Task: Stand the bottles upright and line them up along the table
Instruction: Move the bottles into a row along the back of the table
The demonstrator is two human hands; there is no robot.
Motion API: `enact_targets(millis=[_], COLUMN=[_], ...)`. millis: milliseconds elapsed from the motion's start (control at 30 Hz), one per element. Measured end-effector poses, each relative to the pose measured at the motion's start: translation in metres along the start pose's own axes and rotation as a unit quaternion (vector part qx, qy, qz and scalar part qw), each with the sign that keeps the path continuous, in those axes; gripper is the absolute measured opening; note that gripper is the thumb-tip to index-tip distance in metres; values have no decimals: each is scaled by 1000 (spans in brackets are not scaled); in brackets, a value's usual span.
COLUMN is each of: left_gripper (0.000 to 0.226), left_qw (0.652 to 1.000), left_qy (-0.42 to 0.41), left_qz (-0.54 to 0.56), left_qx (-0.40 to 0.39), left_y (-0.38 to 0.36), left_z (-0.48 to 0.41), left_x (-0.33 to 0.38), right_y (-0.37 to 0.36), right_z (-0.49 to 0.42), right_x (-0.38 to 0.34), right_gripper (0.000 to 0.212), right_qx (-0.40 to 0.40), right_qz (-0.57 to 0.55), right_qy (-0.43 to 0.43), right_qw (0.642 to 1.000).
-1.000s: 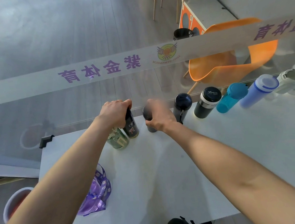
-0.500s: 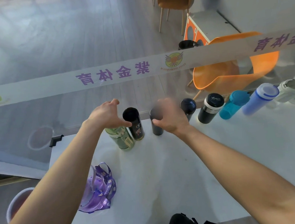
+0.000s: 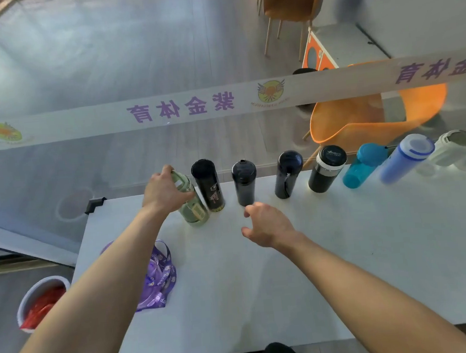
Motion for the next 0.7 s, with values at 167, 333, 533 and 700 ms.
enact_targets(millis=[167, 333, 533, 700], left_gripper=[75, 75, 85, 82], left_qw=[1000, 999, 998, 995], left_qy=[-6, -25, -51, -92], left_qz=[-5, -7, -29, -29], left_qx=[12, 19, 12, 11], left_y=[5, 8, 22, 26], left_z=[3, -1, -21, -38], left_x=[-7, -28, -52, -58], right_y=[-18, -32, -49, -61], right_z=[4, -8, -28, -39], right_x=[4, -7, -37, -57], right_gripper=[46, 49, 59, 59], right_qx=[-18, -44, -53, -49], right_qz=[2, 15, 8, -2], right_qy=[-17, -41, -69, -82], right_qw=[1000, 998, 996, 995])
Point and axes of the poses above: each hand's wrist, its own z-axis away from the middle knuckle, its own y-axis out of the back of the hand, x = y × z, the point moved 6 cm from there along -z, towards the middle knuckle, and after that the axes turned 10 degrees about -z, right-handed, at the moved point
